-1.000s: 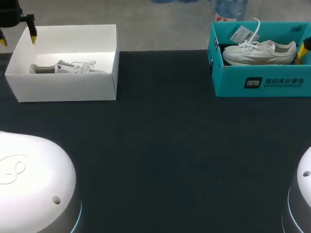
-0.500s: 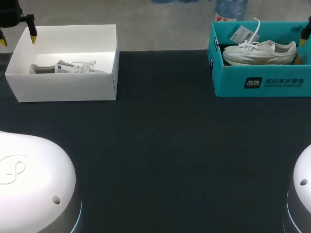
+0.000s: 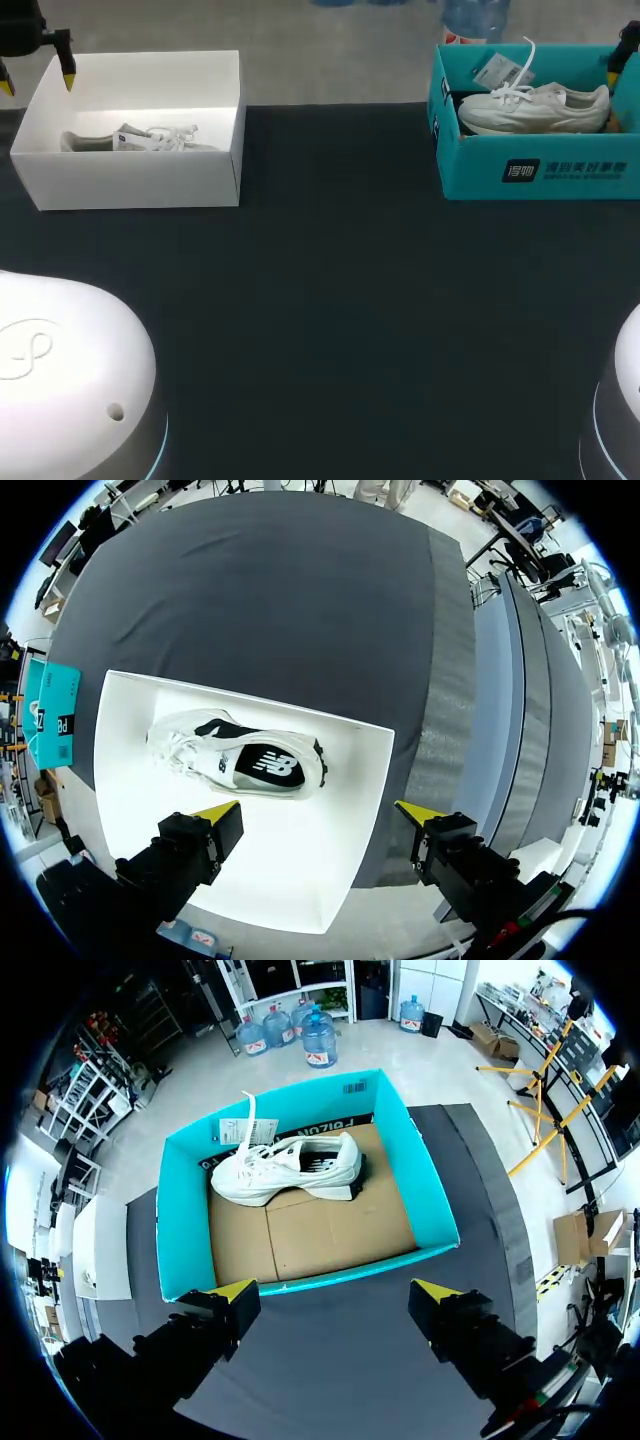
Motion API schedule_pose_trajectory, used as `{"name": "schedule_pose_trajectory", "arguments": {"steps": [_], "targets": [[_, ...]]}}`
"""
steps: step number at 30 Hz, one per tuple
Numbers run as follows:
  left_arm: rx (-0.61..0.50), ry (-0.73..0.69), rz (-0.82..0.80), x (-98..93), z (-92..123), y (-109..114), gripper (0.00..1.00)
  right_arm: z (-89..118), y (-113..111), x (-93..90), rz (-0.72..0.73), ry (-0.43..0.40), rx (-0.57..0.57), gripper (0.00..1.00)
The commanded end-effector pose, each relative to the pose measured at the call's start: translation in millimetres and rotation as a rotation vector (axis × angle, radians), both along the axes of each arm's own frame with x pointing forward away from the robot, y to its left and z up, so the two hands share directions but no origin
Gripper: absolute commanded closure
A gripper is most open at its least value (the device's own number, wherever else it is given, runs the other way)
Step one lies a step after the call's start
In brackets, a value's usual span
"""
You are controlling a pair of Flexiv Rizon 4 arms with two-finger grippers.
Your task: Take the shoe out of the shoebox, open the shoe tongue, remove and reinsert the insole, then place the shoe into the shoebox
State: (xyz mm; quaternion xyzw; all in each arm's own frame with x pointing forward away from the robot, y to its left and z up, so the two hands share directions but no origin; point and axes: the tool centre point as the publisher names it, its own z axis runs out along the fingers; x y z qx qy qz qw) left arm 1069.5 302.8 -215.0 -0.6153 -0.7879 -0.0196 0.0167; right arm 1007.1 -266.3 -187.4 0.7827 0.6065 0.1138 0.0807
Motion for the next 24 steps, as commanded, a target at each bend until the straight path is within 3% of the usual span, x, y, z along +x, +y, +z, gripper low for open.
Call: {"name": "schedule_pose_trajectory", "arguments": {"steps": [1, 18, 24], "targets": [[0.004, 0.0, 0.0, -0.3, 1, 0, 0.0, -4, -3, 23.0, 0.003, 0.043, 0.009, 0.0], [0.004, 0.0, 0.0, -0.3, 1, 0, 0.0, -4, -3, 23.0, 0.003, 0.043, 0.009, 0.0], [0.004, 0.0, 0.0, -0.3, 1, 0, 0.0, -27, -9, 56.3, -0.091, 0.027, -0.026, 0.0]]}}
